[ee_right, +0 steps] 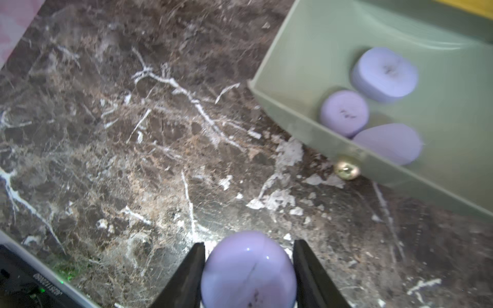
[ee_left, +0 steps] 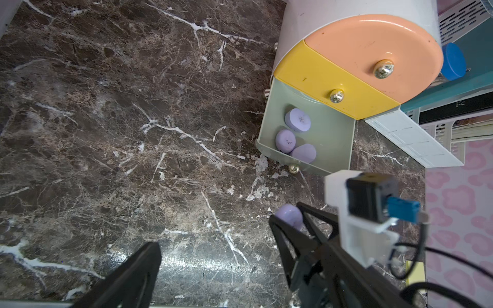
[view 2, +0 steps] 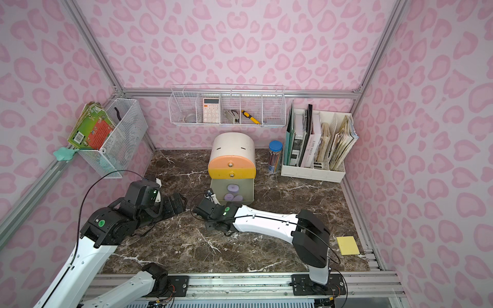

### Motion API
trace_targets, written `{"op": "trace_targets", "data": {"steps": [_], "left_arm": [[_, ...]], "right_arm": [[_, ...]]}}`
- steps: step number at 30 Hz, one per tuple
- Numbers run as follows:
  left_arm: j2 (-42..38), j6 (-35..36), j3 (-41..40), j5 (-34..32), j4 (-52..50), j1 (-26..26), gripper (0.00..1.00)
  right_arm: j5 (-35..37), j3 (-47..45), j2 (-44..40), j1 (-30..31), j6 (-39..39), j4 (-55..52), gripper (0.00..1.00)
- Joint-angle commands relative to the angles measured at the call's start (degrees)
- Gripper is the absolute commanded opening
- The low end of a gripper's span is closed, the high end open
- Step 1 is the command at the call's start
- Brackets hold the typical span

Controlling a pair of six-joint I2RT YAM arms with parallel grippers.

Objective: Put the bluetooth earphones in the drawer according to color
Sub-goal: Pick up the Bluetooth earphone from the center of the board, then place the bluetooth earphone in the drawer.

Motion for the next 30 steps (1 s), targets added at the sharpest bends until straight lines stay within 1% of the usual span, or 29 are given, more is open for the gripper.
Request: {"op": "trace_targets", "data": {"steps": [1, 7, 12, 16, 20, 22, 26, 30], "left_arm": [[0.5, 0.4, 0.0, 0.1, 0.8, 0.0, 0.99], [2.9, 0.5, 0.0, 1.4, 1.2, 0.0, 0.99], [4.9, 0.8, 0.0, 2.0, 1.3, 0.0, 0.99], [6.2, 0.9, -0.2, 2.6, 1.9, 0.0, 0.99], [7.7, 0.9, 0.0, 3.4, 2.4, 0.0, 0.99], [8.4, 1.0, 0.0, 3.5, 2.7, 0.0, 0.99], [11.4, 2.1, 1.8, 4.1, 3.0, 1.0, 0.99], [17.5, 4.4, 7.2, 9.7, 2.7, 6.2, 0.99]], "right_arm": [[1.9, -3.2, -3.8, -3.6, -0.4, 3.9, 0.40], [-3.1, -12.9, -10.9, -13.3, 0.7, 14.0, 0.40], [-7.6, -19.2, -13.4, -20.1, 2.0, 21.8, 0.41], [-12.4, -20.5, -12.8, -24.0, 1.5, 24.9, 0.41], [-15.3, -19.3, -10.2, -26.2, 0.9, 25.6, 0.43], [-16.1, -18.6, -9.1, -26.6, 0.5, 25.5, 0.47], [-16.8, -17.4, -7.8, -27.0, 0.4, 24.9, 0.60], [-17.0, -16.6, -8.0, -27.3, 0.5, 23.8, 0.69]]}}
